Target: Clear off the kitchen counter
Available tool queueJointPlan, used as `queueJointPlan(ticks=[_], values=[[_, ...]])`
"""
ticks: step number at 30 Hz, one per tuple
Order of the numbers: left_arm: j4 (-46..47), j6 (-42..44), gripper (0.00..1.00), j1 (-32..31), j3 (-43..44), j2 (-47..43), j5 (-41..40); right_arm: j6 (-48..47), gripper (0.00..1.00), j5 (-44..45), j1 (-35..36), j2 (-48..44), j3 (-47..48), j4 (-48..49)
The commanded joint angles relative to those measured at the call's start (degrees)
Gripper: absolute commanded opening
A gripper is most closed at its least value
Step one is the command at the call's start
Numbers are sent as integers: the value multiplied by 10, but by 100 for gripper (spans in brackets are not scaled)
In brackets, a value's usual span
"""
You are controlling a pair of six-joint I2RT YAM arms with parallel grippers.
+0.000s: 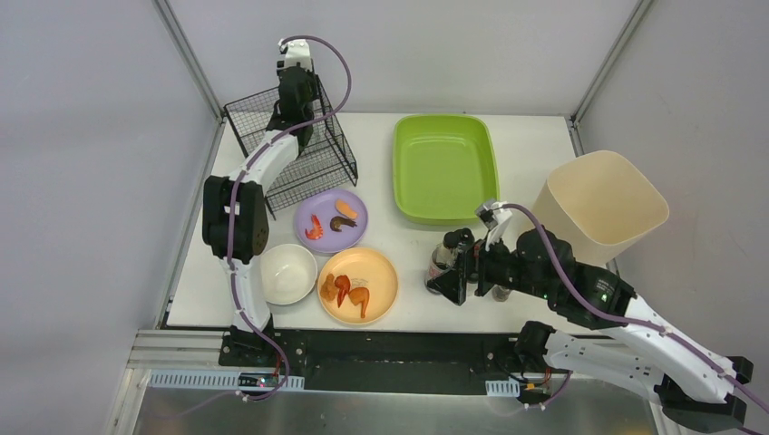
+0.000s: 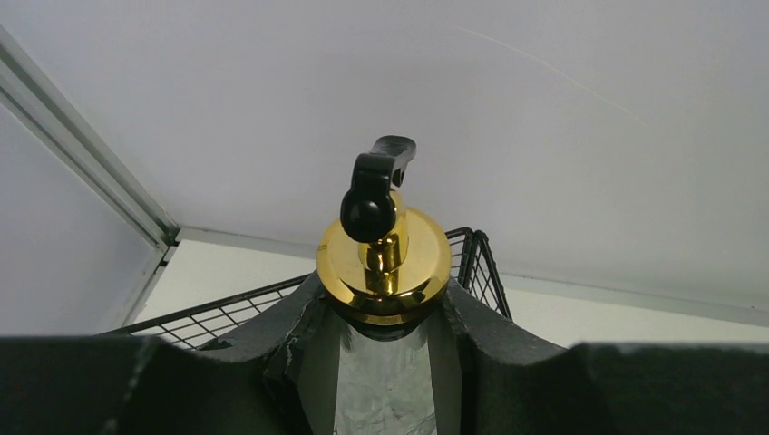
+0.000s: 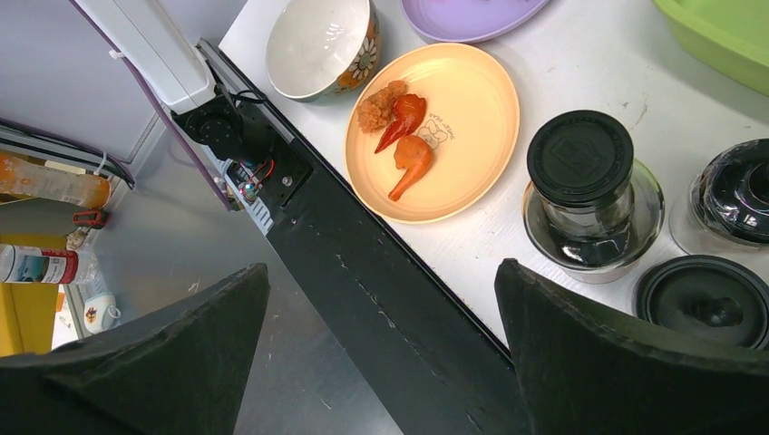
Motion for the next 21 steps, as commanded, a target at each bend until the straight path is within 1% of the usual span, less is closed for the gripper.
queueJointPlan(ticks=[1,3,6,9,12,13,14,17,19,21], values=[[75,-22,0,0,0,-17,-3,7,99,3,3,5,-4,21],[73,-26,1,0,-4,-17,-4,7,100,3,2,8,-4,21],[74,-33,13,0,-12,-18,-3,8,99,1,3,10,-3,23],[80,-38,29,0,-25,-24,-7,10,100,2,2,10,-1,22],[96,-38,56,0,-46,-34,-25,15,100,1,2,8,0,21],[99,-38,63,0,-51,-37,-30,18,100,-1,2,6,0,22],[99,-38,67,0,-54,-39,-32,20,99,-2,2,5,-1,22],[94,-38,76,0,-62,-52,-33,27,100,0,3,-3,-3,20],[90,-38,79,0,-71,-65,-33,30,100,2,2,-9,-3,19],[86,-38,80,0,-81,-81,-32,35,99,3,3,-14,-3,18]])
